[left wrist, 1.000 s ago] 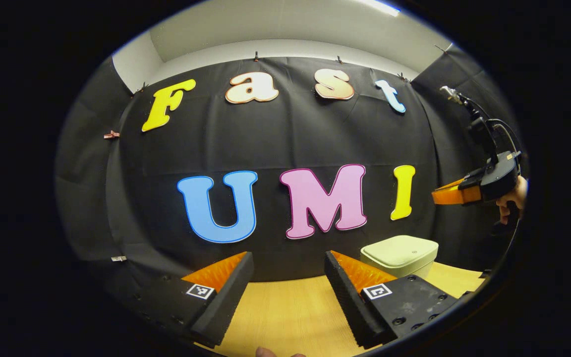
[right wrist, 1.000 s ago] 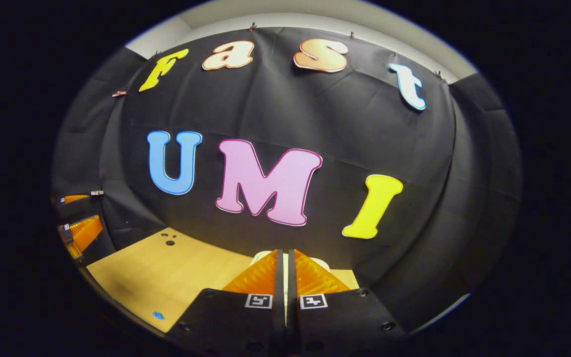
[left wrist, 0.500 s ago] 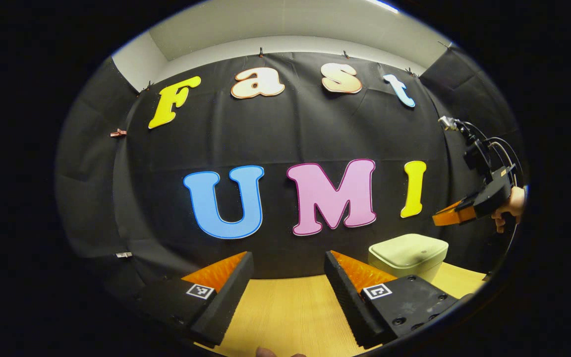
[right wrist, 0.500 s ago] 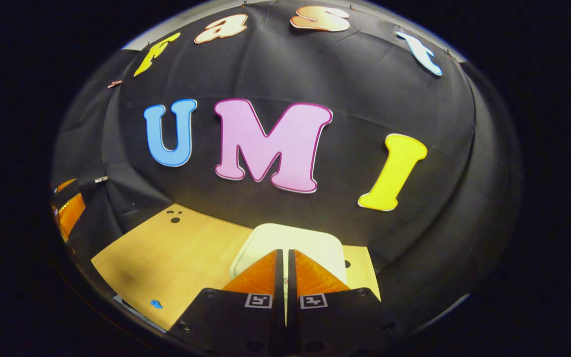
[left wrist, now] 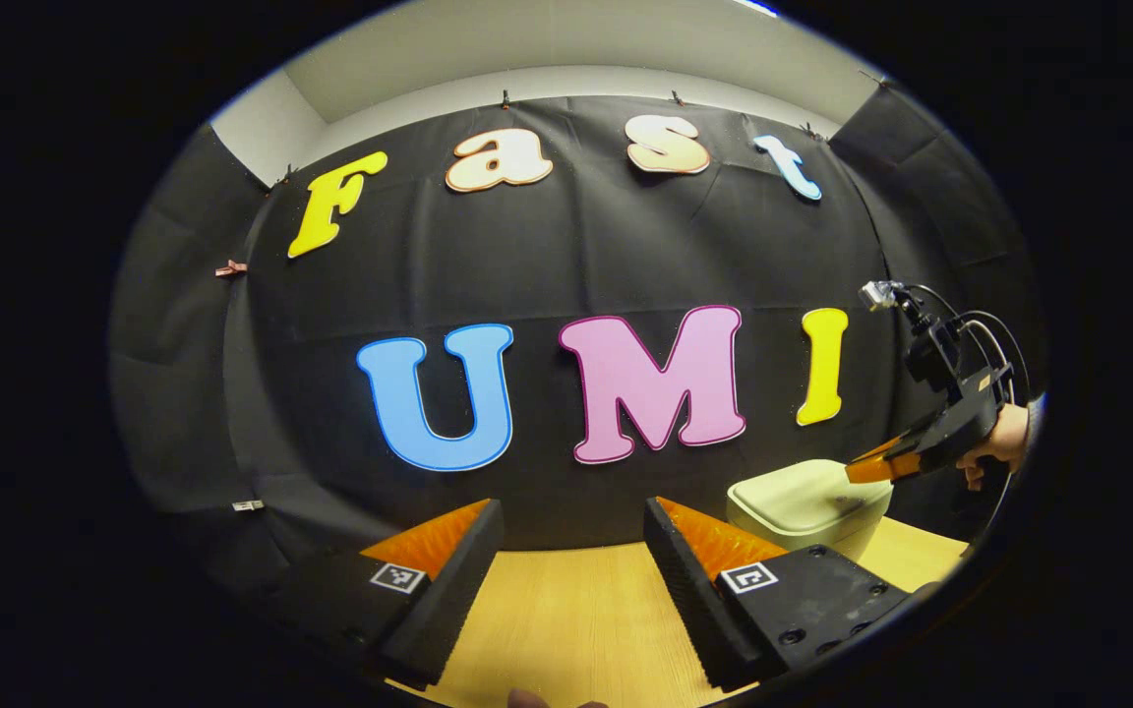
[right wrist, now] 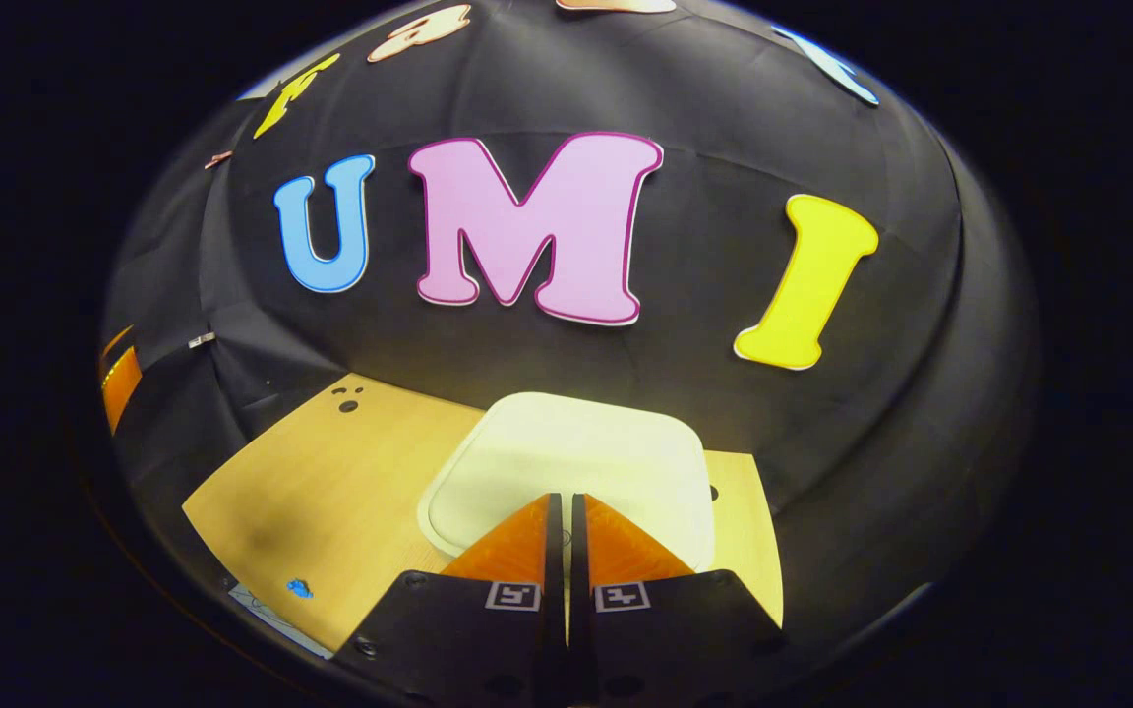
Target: Press the lid of the desktop garbage bin to open it, pick up the crumpled paper on the desktop and throw it into the bin, then pick up the pop can on the desktop and drop it into the bin, and finally close the garbage bin lid.
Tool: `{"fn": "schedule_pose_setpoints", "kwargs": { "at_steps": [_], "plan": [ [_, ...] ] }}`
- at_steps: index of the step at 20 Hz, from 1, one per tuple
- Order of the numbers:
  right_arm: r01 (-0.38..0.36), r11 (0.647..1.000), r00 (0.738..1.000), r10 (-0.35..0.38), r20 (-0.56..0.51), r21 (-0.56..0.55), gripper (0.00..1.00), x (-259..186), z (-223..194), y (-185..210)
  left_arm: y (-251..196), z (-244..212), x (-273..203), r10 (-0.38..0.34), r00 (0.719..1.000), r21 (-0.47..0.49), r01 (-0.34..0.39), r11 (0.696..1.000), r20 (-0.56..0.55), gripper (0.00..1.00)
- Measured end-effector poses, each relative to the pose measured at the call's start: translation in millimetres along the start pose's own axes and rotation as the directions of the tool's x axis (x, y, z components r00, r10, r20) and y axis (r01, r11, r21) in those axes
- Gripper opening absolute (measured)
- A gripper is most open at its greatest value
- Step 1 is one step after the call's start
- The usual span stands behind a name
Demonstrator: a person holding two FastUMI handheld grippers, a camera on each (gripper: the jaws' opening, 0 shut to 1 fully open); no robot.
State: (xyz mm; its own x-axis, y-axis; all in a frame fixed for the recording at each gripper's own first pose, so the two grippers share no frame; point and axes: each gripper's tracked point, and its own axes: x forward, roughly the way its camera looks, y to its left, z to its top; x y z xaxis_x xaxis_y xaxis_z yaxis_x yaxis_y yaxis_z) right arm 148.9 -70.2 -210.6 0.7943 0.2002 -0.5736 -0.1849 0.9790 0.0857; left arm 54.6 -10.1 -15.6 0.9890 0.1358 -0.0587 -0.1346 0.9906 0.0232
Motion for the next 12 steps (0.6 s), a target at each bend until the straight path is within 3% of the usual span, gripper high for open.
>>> {"fn": "schedule_pose_setpoints", "kwargs": {
  "at_steps": [12],
  "plan": [
    [-0.036,0.999,0.998,0.036,-0.053,0.007,0.06,15,-22,2,-5,-6,7,0.032,0.999,0.004,-0.032,0.999,-0.018,0.93]
  ]
}}
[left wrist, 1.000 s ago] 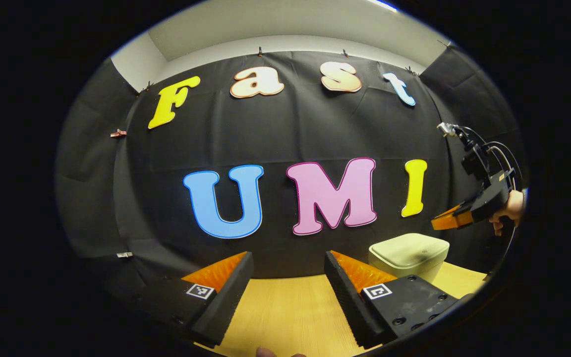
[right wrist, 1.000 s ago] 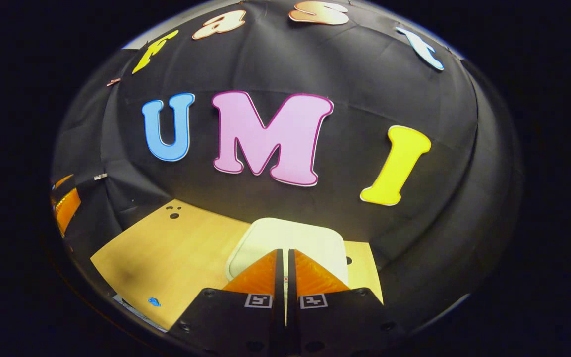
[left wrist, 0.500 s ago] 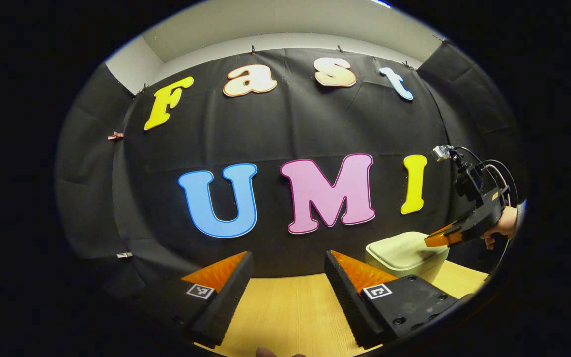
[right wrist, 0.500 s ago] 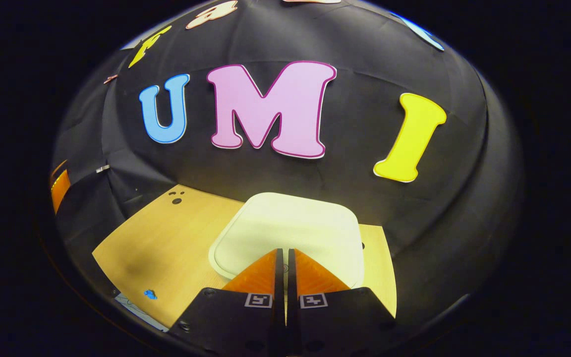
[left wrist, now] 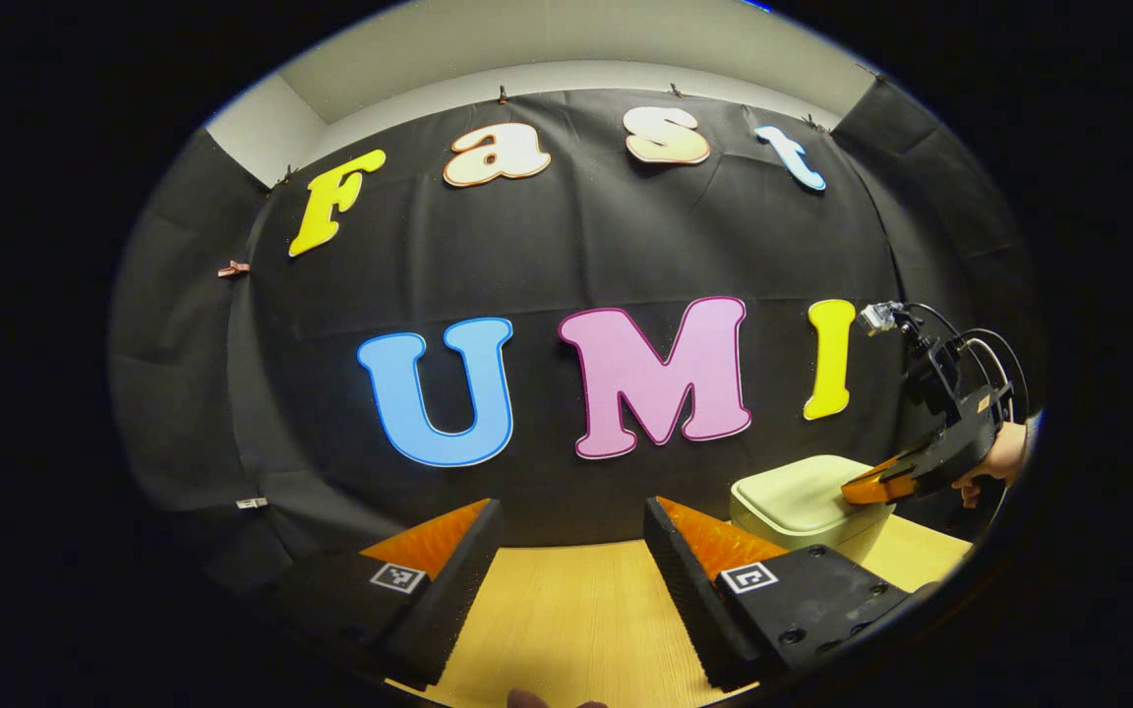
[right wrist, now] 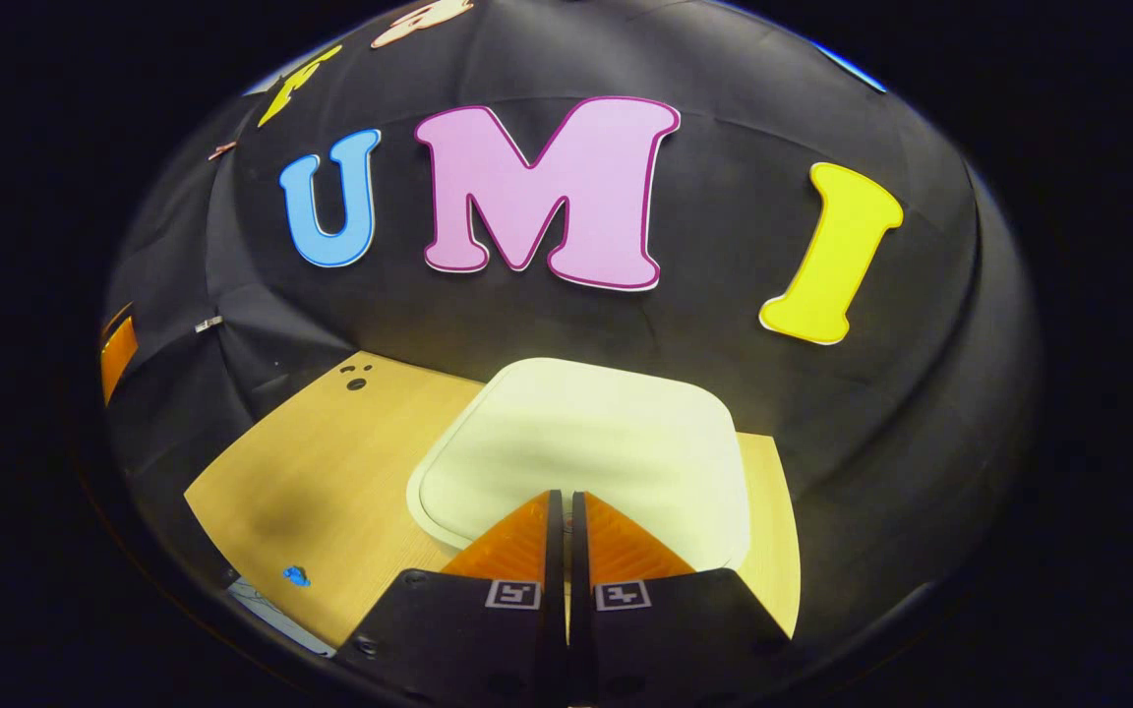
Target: Press the lid of the desktop garbage bin to open it, pick up the crumpled paper on the desktop and throw it into the bin, then pick up the pop can on the desktop and drop it into the bin, and finally close the garbage bin lid.
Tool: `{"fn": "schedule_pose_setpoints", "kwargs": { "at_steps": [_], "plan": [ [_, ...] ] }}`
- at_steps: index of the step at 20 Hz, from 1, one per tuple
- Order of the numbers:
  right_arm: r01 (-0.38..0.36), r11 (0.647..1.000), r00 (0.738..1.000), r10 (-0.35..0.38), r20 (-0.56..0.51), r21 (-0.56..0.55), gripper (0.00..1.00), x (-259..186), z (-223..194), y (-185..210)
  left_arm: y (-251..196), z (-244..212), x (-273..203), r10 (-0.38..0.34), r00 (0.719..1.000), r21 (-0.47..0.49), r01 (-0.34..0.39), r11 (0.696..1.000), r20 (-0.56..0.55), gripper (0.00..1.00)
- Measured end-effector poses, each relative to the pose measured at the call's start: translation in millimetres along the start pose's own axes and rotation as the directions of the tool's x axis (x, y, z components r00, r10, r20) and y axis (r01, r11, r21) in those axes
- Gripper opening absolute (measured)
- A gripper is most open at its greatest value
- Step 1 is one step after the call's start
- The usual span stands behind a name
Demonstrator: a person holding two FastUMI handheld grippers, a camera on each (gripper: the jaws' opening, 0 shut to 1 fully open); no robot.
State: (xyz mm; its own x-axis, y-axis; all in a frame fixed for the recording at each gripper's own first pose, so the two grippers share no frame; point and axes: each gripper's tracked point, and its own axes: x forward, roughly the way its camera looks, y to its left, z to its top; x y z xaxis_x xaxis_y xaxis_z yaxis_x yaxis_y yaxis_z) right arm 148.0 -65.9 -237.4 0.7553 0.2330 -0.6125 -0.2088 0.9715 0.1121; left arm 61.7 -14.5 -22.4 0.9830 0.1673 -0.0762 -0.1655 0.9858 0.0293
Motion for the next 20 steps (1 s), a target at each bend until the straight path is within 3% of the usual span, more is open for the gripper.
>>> {"fn": "schedule_pose_setpoints", "kwargs": {
  "at_steps": [6,16,20],
  "plan": [
    [0.014,0.999,1.0,-0.014,-0.006,0.029,0.06,0,-3,0,-1,1,-2,0.004,1.0,-0.008,-0.004,1.0,0.002,0.94],
    [0.049,0.999,0.979,-0.051,0.198,0.015,0.05,-29,47,0,9,1,-11,0.015,1.0,-0.012,-0.015,1.0,0.012,0.93],
    [0.062,0.998,0.973,-0.063,0.224,0.008,0.05,-35,56,-1,11,2,-12,0.015,1.0,-0.008,-0.015,1.0,0.013,0.93]
  ]
}}
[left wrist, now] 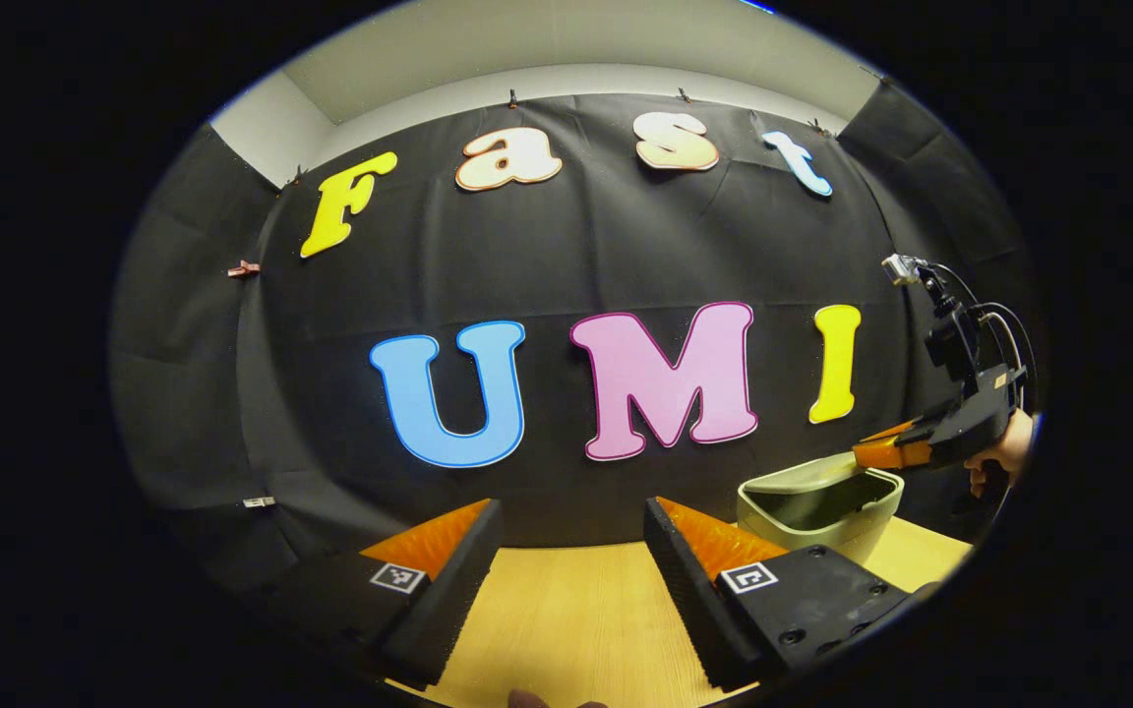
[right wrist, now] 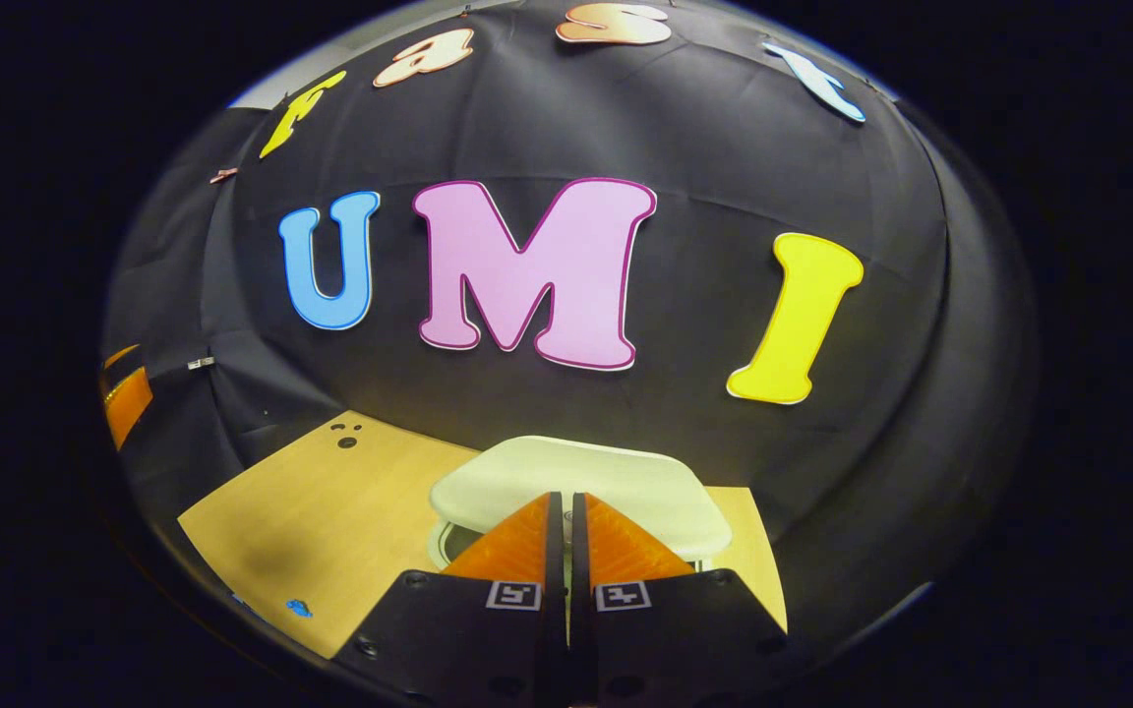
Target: Press the lid of the desktop garbage bin to open it, pick up the crumpled paper on the desktop and throw it into the bin, then pick up the pop can on the desktop and drop it into the bin, and finally close the garbage bin lid.
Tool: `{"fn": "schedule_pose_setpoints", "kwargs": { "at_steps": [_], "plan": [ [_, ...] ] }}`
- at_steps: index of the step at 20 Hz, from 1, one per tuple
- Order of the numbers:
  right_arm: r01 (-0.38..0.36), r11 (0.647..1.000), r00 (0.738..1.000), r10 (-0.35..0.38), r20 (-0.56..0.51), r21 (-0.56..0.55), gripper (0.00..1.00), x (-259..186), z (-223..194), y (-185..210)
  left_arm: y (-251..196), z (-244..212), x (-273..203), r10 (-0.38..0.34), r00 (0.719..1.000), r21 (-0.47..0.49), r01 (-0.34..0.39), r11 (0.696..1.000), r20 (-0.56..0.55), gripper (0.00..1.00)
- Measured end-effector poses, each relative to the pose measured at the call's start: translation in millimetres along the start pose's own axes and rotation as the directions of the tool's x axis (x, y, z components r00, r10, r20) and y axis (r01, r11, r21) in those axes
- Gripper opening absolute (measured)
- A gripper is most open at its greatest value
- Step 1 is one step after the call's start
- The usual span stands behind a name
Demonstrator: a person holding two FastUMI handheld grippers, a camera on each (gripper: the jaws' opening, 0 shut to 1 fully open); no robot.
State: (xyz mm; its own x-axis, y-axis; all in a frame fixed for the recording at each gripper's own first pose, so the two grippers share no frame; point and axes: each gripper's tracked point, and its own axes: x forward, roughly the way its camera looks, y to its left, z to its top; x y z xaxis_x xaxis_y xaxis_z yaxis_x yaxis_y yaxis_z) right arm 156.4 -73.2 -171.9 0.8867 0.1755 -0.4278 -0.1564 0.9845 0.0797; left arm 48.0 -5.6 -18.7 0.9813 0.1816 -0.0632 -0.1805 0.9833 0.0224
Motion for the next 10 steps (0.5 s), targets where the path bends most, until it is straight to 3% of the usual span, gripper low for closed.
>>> {"fn": "schedule_pose_setpoints", "kwargs": {
  "at_steps": [10],
  "plan": [
    [0.042,0.999,0.985,-0.04,0.169,-0.007,0.06,-26,40,-2,7,-3,-6,0.004,1.0,-0.002,-0.004,1.0,-0.005,0.93]
  ]
}}
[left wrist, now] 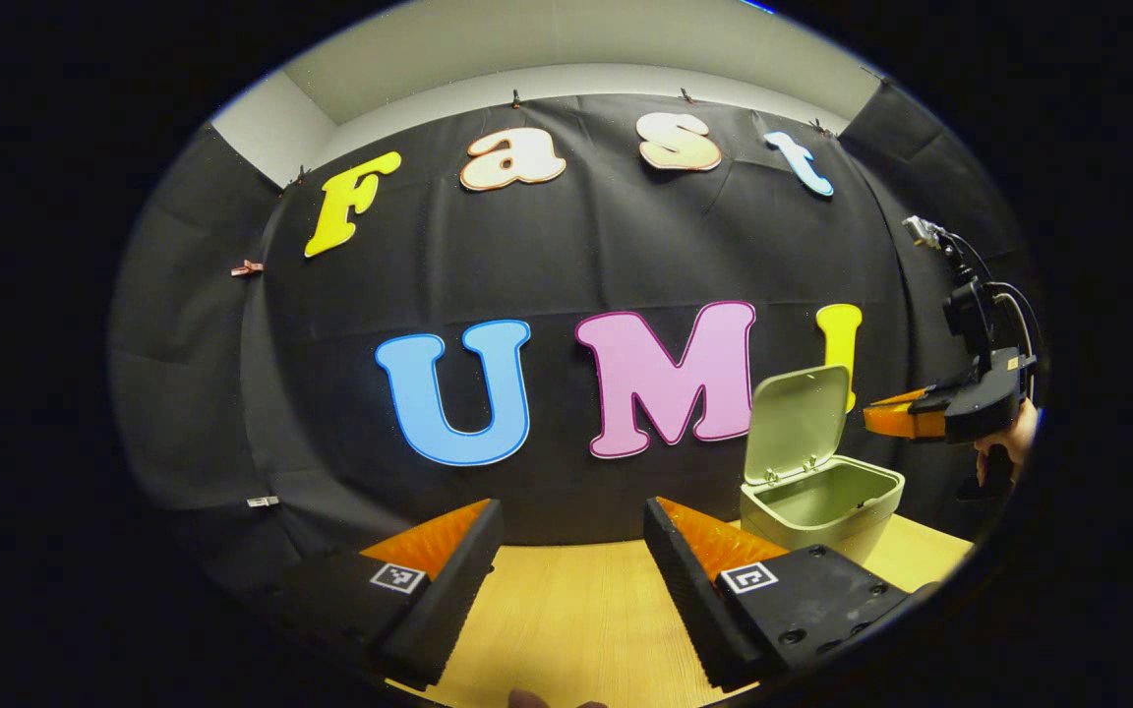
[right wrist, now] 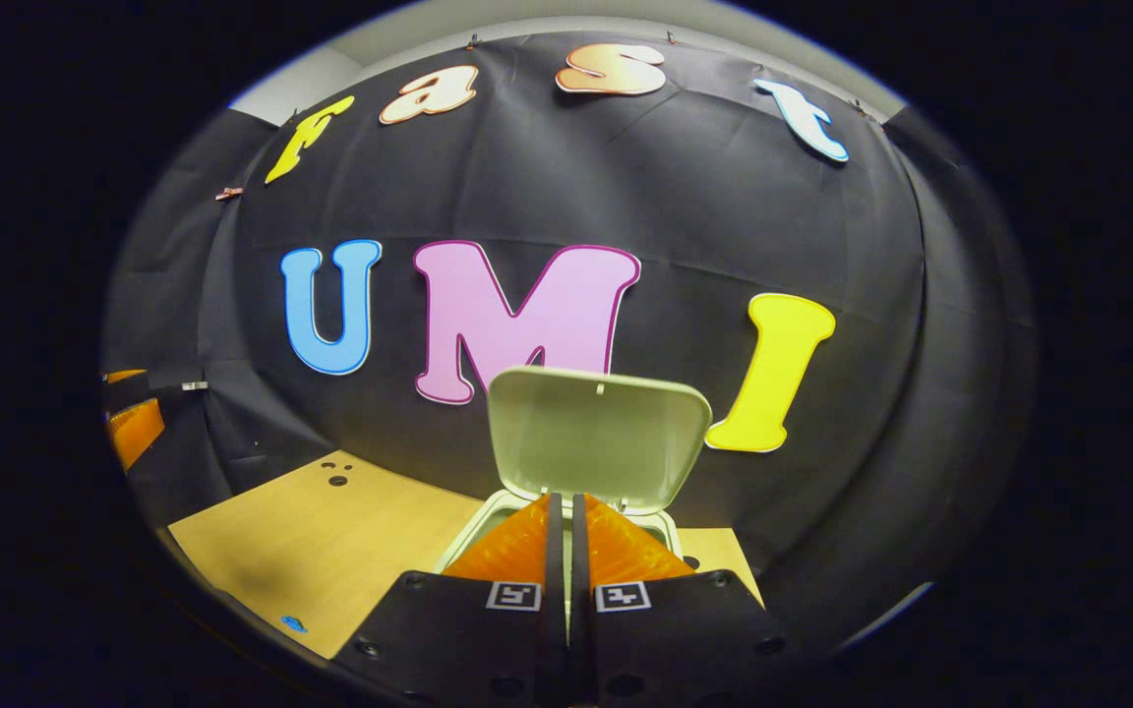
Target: Press the lid of the desktop garbage bin to open it, pick up the crumpled paper on the desktop and throw it into the bin, then pick up the pop can on the desktop and drop it into the bin, and finally close the garbage bin lid.
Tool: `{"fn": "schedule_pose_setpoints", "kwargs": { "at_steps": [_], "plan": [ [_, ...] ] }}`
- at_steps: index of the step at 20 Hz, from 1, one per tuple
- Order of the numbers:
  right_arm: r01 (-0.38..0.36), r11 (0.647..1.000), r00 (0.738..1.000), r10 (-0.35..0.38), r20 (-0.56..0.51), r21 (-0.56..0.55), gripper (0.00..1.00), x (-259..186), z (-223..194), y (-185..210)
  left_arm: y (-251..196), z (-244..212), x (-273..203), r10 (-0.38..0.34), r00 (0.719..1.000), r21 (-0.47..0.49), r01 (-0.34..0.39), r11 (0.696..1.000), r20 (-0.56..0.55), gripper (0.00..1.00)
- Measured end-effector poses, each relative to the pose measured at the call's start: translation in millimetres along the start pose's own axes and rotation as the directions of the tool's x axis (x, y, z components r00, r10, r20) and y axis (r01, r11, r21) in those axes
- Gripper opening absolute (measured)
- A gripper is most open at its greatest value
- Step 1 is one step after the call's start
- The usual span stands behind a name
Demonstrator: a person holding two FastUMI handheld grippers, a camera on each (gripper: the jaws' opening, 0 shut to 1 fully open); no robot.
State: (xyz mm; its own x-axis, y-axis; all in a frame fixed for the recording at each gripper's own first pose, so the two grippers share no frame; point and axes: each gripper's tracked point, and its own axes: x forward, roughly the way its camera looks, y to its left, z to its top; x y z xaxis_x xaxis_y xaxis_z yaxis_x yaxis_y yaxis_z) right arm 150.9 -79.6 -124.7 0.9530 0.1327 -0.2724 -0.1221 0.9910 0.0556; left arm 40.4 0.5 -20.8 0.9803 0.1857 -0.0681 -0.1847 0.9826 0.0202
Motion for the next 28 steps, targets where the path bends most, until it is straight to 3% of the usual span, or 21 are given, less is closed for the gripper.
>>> {"fn": "schedule_pose_setpoints", "kwargs": {
  "at_steps": [3,4,8,12,15,18,28],
  "plan": [
    [-0.001,1.0,1.0,0.001,0.007,0.004,0.05,-5,3,3,-1,-2,-4,-0.01,1.0,-0.003,0.01,1.0,-0.004,0.98],
    [-0.002,1.0,1.0,0.002,0.011,0.002,0.06,-7,4,5,-1,-3,-5,-0.012,1.0,-0.002,0.012,1.0,-0.006,0.93],
    [-0.033,0.999,0.999,0.033,0.035,0.005,0.12,-21,10,18,3,-14,-9,-0.023,0.999,-0.005,0.023,1.0,-0.032,0.93],
    [-0.047,0.999,0.996,0.047,0.078,0.001,0.31,-37,17,33,14,-28,-17,-0.022,0.998,-0.007,0.022,1.0,-0.065,0.93],
    [-0.071,0.997,0.994,0.071,0.081,-0.004,0.7,-48,14,47,21,-50,-21,-0.033,0.992,-0.024,0.03,0.999,-0.12,0.93],
    [-0.079,0.997,0.993,0.08,0.083,-0.005,0.8,-62,11,57,26,-79,-28,-0.052,0.98,-0.077,0.038,0.996,-0.193,0.94],
    [-0.117,0.993,0.993,0.117,0.003,0.008,0.79,-95,-24,86,24,-204,-50,-0.141,0.905,-0.102,0.108,0.989,-0.402,0.94]
  ]
}}
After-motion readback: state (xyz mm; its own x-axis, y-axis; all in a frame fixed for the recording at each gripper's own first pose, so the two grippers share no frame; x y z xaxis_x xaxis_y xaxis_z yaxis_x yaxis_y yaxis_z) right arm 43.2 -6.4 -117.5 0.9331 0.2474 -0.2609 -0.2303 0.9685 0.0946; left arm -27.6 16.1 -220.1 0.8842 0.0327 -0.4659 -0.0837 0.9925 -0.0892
